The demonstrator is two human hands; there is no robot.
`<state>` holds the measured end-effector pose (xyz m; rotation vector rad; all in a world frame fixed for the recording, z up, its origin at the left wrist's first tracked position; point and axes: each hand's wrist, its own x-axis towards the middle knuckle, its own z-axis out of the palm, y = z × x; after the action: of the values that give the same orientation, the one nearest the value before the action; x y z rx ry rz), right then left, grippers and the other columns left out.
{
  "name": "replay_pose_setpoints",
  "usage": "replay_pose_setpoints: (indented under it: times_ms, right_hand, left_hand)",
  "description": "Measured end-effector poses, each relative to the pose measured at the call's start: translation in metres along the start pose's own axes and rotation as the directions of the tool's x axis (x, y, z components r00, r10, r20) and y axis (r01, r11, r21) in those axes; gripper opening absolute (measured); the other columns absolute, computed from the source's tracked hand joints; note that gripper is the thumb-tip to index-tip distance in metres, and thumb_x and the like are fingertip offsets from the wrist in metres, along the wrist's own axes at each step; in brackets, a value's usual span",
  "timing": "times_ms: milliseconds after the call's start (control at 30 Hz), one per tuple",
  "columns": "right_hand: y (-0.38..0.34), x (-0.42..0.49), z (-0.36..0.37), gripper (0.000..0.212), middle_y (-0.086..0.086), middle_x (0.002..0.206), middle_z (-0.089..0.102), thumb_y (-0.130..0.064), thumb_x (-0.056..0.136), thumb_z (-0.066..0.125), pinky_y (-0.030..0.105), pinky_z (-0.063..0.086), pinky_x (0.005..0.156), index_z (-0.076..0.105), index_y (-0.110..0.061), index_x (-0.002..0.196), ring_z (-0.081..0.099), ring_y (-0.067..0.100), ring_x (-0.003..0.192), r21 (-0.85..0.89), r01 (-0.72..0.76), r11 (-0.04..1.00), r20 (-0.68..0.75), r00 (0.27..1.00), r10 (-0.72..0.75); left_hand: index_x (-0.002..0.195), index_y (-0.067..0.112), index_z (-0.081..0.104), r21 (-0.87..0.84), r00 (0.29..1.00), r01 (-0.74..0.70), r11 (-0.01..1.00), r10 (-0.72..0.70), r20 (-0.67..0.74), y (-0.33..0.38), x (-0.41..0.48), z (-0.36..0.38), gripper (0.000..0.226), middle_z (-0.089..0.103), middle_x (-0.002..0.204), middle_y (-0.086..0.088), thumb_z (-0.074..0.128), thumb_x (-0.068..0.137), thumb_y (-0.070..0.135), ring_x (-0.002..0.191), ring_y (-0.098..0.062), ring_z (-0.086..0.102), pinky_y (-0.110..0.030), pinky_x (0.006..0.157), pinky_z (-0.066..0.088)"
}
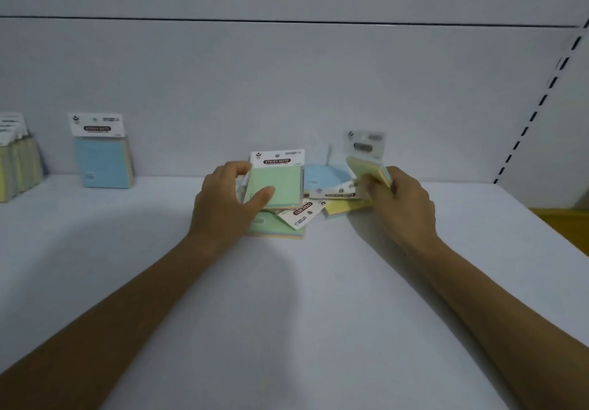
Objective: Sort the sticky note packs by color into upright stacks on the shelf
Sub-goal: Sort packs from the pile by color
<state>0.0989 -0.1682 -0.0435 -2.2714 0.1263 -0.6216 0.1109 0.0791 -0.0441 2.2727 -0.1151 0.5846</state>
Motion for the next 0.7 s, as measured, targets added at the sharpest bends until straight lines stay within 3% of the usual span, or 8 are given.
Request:
replay_pose_setpoints:
  times_ms: [100,267,367,467,533,600,700]
  right_hand:
    - [-0.008,-0.002,-0.003,0.021,0.0,0.09,0.065,-0.036,0.094,0.045,0.041,0.047,0.079,0.057,-0.019,0.096,0.059,0.024,0.087,0.201,0.012,0.98,-0.032,0.999,-0.006]
    - [-0.011,-0.001,-0.008,0.013,-0.004,0.086,0.062,-0.028,0.095,0.045,0.036,0.045,0.074,0.057,-0.024,0.093,0.057,0.021,0.085,0.319,0.064,0.945,-0.096,0.995,-0.035]
    - [-0.012,-0.005,-0.005,0.036,-0.001,0.118,0.059,-0.034,0.094,0.046,0.037,0.043,0.09,0.049,-0.029,0.13,0.053,0.022,0.109,0.098,0.178,0.979,0.039,0.982,-0.183]
    - [-0.011,-0.013,0.004,0.069,-0.001,0.129,0.048,-0.055,0.084,0.052,0.037,0.04,0.096,0.031,-0.025,0.143,0.043,0.023,0.123,-0.246,0.393,0.886,0.32,0.896,-0.309]
    - [-0.007,-0.011,0.005,0.082,0.001,0.139,0.042,-0.049,0.083,0.059,0.034,0.037,0.099,0.019,-0.018,0.148,0.04,0.022,0.127,-0.225,0.375,0.899,0.371,0.887,-0.276]
    - [0.0,-0.006,0.004,0.066,0.002,0.135,0.049,-0.029,0.085,0.06,0.03,0.039,0.089,0.031,-0.013,0.142,0.046,0.024,0.122,-0.107,0.282,0.954,0.311,0.92,-0.237]
    - [0.002,-0.003,0.002,0.033,-0.005,0.104,0.065,-0.01,0.083,0.052,0.028,0.041,0.072,0.058,-0.022,0.113,0.058,0.02,0.096,-0.043,0.222,0.974,0.133,0.968,-0.215]
  left_hand:
    - [0.124,0.022,0.053,0.074,0.98,0.134,0.988,-0.143,0.137,-0.005,0.004,0.002,0.06,0.059,0.125,-0.004,0.053,0.078,0.06,0.118,-0.027,0.05,-0.044,0.099,0.04]
    - [0.12,0.031,0.056,-0.013,0.98,0.072,0.997,-0.068,0.185,-0.003,0.005,0.001,0.055,0.062,0.121,0.002,0.044,0.073,0.055,0.114,-0.023,0.054,-0.045,0.098,0.042]
    - [0.123,0.035,0.051,-0.011,0.976,0.102,0.995,-0.098,0.196,-0.003,0.002,0.0,0.054,0.062,0.116,0.011,0.039,0.074,0.054,0.111,-0.018,0.055,-0.037,0.097,0.04]
    - [0.122,0.043,0.047,-0.054,0.967,0.182,0.982,-0.169,0.191,-0.003,0.001,0.002,0.054,0.057,0.098,0.023,0.037,0.072,0.062,0.1,-0.012,0.055,-0.029,0.088,0.034]
    - [0.114,0.049,0.046,-0.048,0.967,0.179,0.983,-0.166,0.193,-0.003,0.002,0.002,0.049,0.054,0.087,0.033,0.044,0.068,0.067,0.093,-0.008,0.056,-0.029,0.086,0.037]
    - [0.109,0.051,0.047,-0.037,0.967,0.16,0.986,-0.149,0.209,-0.004,0.003,0.001,0.045,0.054,0.086,0.035,0.048,0.066,0.066,0.094,-0.009,0.059,-0.033,0.09,0.042]
    - [0.105,0.048,0.052,-0.064,0.963,0.175,0.983,-0.157,0.219,-0.005,0.004,0.0,0.04,0.061,0.093,0.027,0.048,0.067,0.062,0.1,-0.012,0.06,-0.036,0.095,0.043]
